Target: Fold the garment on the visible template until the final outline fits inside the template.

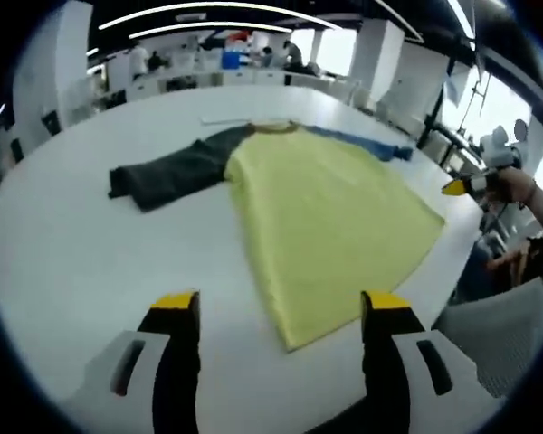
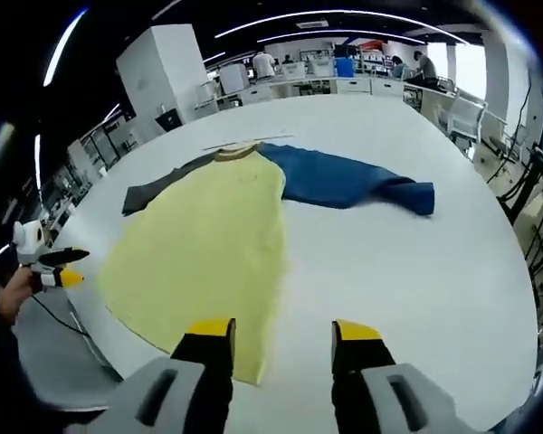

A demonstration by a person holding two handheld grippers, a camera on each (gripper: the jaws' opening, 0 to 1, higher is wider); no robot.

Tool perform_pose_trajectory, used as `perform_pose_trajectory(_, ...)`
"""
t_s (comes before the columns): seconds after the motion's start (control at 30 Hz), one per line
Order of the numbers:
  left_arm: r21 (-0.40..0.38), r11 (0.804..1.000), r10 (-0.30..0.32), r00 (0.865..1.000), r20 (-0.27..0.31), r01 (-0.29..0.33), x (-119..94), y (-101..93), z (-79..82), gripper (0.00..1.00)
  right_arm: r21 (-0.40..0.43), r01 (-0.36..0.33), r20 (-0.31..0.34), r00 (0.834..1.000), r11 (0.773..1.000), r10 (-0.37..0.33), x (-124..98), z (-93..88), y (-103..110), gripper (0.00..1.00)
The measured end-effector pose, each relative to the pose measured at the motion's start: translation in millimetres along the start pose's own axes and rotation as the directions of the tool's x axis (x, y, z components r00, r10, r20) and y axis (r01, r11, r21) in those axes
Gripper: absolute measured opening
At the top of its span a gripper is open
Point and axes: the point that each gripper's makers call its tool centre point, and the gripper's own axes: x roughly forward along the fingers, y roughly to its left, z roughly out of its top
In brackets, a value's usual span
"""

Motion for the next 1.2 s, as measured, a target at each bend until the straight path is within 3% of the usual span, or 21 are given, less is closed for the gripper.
perform_pose_trajectory(0.1, 0.0, 1.0, 0.005, 1.0, 0.005, -0.005, -2, -0.5, 4.4, 0.83, -0.001, 0.03, 0.018, 0.999, 1.0, -0.03, -1, 13.5, -10, 0.44)
perform_pose_trajectory(0.17, -0.009, 1.0, -0.004, 0.999, 0.046, 0.004, -3, -2.7, 12.6, 0.88, 0.006, 0.044, 0.033, 0.998, 0.999, -0.044, -1, 22.5, -18, 0.46)
perform_pose_trajectory(0.3, -0.001, 1.0, -0.014, 0.997, 0.075, 0.014, -4, -6.5, 19.2, 0.94, 0.037, 0.053, 0.07, 0.996, 0.998, -0.056, -3, 37.5, -25, 0.45)
perform_pose_trajectory(0.4, 0.032, 0.999, -0.006, 0.996, 0.088, 0.003, -5, -7.7, 22.8, 0.95, 0.079, 0.056, 0.11, 0.992, 0.995, -0.065, -1, 52.0, -33, 0.44)
perform_pose_trajectory(0.7, 0.047, 0.999, 0.004, 0.993, 0.117, -0.009, -4, -9.3, 34.2, 0.99, 0.148, 0.096, 0.146, 0.982, 0.984, -0.118, 8, 78.6, -62, 0.44)
perform_pose_trajectory(1.2, 0.089, 0.996, 0.018, 0.991, 0.133, -0.03, 0, -8.9, 44.2, 0.97, 0.322, 0.203, 0.114, 0.961, 0.925, -0.25, 36, 90.7, -108, 0.3)
